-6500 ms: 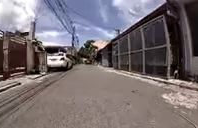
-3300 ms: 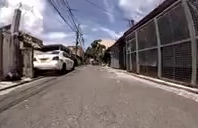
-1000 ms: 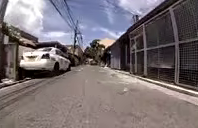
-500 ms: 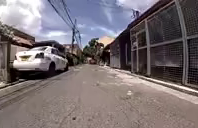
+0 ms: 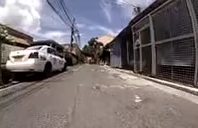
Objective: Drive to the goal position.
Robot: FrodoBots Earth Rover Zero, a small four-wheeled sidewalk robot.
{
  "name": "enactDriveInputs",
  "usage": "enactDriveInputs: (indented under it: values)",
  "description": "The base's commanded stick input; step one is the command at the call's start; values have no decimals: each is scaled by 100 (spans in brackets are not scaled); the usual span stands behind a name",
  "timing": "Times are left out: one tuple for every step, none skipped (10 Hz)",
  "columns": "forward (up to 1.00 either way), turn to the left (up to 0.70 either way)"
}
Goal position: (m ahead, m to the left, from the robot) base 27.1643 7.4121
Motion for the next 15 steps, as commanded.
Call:
enactDriveInputs:
  values:
    - [70, 0]
    - [70, 0]
    - [70, 0]
    - [70, 0]
    - [70, 0]
    - [70, 0]
    - [70, 0]
    - [70, 0]
    - [70, 0]
    - [70, 0]
    - [70, 0]
    - [70, 0]
    - [70, 0]
    - [70, 0]
    - [70, 0]
